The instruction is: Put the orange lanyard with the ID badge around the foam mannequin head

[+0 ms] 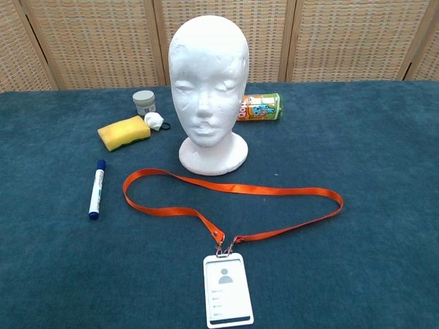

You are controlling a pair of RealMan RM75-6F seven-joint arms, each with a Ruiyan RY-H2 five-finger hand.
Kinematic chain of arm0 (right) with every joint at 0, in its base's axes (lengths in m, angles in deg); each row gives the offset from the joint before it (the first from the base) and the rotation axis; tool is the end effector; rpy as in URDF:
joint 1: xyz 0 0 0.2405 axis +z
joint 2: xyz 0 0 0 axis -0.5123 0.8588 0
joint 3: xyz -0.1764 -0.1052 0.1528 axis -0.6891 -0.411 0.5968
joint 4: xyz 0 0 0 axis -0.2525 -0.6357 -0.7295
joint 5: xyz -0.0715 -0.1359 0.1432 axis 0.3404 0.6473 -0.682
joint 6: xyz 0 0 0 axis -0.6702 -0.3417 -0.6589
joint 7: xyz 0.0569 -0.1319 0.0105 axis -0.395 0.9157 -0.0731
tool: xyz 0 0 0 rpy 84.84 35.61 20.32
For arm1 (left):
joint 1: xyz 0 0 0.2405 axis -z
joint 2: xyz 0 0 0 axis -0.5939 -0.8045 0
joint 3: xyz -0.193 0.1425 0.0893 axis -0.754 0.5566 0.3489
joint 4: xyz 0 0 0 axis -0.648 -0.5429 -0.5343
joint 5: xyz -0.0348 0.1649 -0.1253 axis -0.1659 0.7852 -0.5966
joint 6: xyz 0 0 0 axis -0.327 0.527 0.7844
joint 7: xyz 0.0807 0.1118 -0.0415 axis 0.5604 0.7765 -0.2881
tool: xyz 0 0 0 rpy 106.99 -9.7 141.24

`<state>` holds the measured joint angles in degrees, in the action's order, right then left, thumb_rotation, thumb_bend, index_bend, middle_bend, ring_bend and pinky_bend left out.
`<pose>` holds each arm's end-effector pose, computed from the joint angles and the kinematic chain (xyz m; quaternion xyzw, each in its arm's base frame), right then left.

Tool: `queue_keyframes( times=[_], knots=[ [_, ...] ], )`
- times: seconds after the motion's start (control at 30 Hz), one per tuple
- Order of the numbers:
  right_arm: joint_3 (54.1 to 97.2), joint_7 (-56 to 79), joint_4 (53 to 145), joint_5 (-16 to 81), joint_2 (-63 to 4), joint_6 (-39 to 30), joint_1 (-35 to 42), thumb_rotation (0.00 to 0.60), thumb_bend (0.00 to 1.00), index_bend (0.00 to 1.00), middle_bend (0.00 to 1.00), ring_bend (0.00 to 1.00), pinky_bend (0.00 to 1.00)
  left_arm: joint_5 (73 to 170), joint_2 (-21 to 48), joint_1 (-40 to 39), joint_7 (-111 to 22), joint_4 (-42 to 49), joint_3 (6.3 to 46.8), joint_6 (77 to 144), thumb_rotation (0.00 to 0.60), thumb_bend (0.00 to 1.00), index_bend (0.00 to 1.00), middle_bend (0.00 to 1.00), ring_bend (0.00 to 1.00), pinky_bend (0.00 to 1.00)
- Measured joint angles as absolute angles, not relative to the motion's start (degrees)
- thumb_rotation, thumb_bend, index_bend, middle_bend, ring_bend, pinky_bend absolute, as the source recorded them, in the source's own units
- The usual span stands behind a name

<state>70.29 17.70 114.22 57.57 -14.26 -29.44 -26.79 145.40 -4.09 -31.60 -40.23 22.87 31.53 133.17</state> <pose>-0.3085 -0.1836 0.1567 0.5898 -0.3358 0.3975 0.6175 -0.3100 0.1821 0.1573 -0.5940 -0.3627 -0.3770 0.6111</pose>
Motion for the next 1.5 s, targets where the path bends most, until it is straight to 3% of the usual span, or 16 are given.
queue_keyframes(
  times=[0.37,0.6,0.8,1.03,1.23,1.5],
  knots=[
    [69.60,16.68,113.81,57.61,-14.93,-26.65,-25.84,0.600,0.00,0.00,0.00,0.00,0.00,146.74,-2.80,-31.53,-39.85,21.61,31.75,133.93,0.600,0.00,0.00,0.00,0.00,0.00],
    [70.07,8.78,115.16,57.25,-14.98,-19.64,-21.85,0.600,0.00,0.20,0.00,0.00,0.00,145.83,-2.42,-31.21,-39.03,21.67,31.38,133.20,0.600,0.00,0.00,0.00,0.00,0.00],
    [73.40,5.38,114.73,52.44,-17.45,-9.45,-14.86,0.600,0.05,0.28,0.00,0.00,0.00,144.93,-1.94,-30.92,-37.77,21.66,30.99,132.72,0.600,0.00,0.00,0.00,0.00,0.00],
    [76.98,14.59,113.83,39.04,-22.85,1.56,-7.33,0.600,0.20,0.37,0.00,0.00,0.00,142.42,-1.60,-30.31,-37.72,20.71,30.14,130.92,0.600,0.00,0.00,0.00,0.00,0.00],
    [78.81,25.09,113.37,28.54,-28.86,3.94,-2.29,0.600,0.21,0.37,0.00,0.00,0.00,141.23,-1.31,-29.78,-37.59,20.28,29.77,129.70,0.600,0.00,0.00,0.00,0.00,0.00],
    [79.48,34.31,111.90,21.37,-35.28,2.92,2.24,0.600,0.25,0.37,0.00,0.00,0.00,140.81,-1.28,-29.47,-37.78,20.06,29.74,129.11,0.600,0.00,0.00,0.00,0.00,0.00]
  ],
)
